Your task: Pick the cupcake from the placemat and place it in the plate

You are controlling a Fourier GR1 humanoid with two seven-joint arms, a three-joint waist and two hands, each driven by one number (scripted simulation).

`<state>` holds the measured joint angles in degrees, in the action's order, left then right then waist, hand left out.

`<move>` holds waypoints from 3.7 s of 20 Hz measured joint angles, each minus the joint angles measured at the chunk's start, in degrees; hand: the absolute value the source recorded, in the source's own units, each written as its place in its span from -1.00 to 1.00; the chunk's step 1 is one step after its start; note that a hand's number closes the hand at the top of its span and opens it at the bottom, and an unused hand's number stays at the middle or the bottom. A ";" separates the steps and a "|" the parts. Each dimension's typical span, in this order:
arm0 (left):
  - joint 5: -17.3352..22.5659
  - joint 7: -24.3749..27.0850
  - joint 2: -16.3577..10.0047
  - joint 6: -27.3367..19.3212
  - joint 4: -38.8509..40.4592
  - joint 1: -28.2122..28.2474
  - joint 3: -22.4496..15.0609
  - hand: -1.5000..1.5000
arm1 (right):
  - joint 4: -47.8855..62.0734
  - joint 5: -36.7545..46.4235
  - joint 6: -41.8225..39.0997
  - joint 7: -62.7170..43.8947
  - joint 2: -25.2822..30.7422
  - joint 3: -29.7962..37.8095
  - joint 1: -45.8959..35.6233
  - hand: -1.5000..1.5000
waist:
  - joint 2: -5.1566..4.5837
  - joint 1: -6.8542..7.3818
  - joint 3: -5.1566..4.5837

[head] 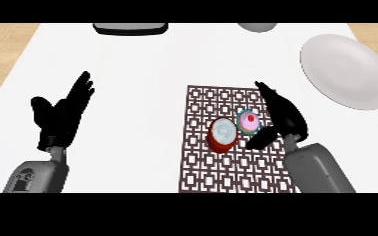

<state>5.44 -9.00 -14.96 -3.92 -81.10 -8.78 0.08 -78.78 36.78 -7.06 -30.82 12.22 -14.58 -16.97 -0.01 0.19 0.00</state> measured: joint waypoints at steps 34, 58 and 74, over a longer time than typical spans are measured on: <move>-3.52 -0.83 2.83 2.67 -0.03 -0.77 3.40 0.00 | 9.97 14.43 13.79 21.97 0.09 5.66 -12.67 1.00 | -0.02 -0.11 0.02; -4.40 -1.58 3.67 3.45 -0.55 -1.34 3.78 0.00 | 36.15 3.57 28.01 35.58 16.88 34.10 -21.80 1.00 | -0.40 0.88 0.07; -4.06 -0.53 3.71 4.62 0.36 -2.46 4.34 0.00 | 62.49 0.67 18.40 53.23 26.20 39.22 -27.00 -1.00 | -1.14 2.40 0.26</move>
<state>1.38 -9.54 -11.25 0.70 -80.73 -11.24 4.43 -16.29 37.45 11.35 22.40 38.42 24.64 -43.97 -1.15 2.59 0.26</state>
